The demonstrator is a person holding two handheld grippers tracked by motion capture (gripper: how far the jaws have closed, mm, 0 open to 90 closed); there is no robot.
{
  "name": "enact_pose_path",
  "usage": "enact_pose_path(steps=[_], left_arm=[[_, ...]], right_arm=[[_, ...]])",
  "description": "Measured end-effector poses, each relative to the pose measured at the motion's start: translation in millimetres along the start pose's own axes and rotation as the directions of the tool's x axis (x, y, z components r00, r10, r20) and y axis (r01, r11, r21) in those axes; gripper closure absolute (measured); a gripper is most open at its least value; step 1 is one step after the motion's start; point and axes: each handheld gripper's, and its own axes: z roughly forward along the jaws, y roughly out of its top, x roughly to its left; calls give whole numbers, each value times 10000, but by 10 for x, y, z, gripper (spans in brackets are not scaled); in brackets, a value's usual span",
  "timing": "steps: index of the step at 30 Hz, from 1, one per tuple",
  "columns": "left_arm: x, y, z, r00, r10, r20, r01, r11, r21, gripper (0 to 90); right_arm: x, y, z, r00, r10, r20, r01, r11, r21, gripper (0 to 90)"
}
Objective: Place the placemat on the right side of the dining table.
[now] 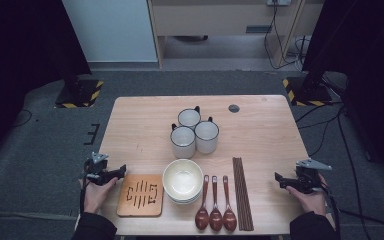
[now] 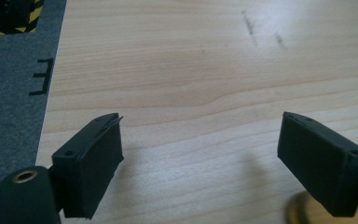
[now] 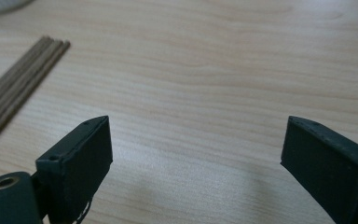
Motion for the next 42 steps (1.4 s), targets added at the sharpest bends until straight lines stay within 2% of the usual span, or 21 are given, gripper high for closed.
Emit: enact_pose_path(steps=[4,6,11,14,17,27,30,34,42], left_arm=[[-79,-1,-146,9997,-161,209,172,9983,-563,169],[-127,-4,-210,9994,-193,286,213,9970,-742,178],[-218,-45,-300,9993,-53,381,84,9967,-801,198],[-272,-101,-369,9992,-6,411,37,9971,-758,204],[-302,-139,-400,9992,81,398,-53,9976,-695,206],[-434,-222,-365,9978,421,517,-410,9989,-229,163],[-497,-248,-352,9962,457,742,-443,9988,-206,150],[-542,-269,-325,9948,595,821,-594,9982,-37,137],[-587,-287,-289,9934,587,988,-595,9982,58,118]], right_arm=[[12,25,-89,9989,231,400,-215,9990,-399,100],[25,35,-115,9989,255,397,-234,9983,-534,101],[109,57,-130,9993,166,325,-151,9988,-472,109],[202,70,-139,9993,-170,324,185,9987,-464,105],[265,89,-156,9992,-263,296,278,9983,-522,104],[463,135,-191,9988,-440,236,456,9965,-704,101],[521,143,-205,9988,-474,78,479,9959,-770,91],[543,143,-214,9988,-498,27,498,9956,-796,86],[565,142,-205,9988,-486,-19,483,9965,-677,79]])
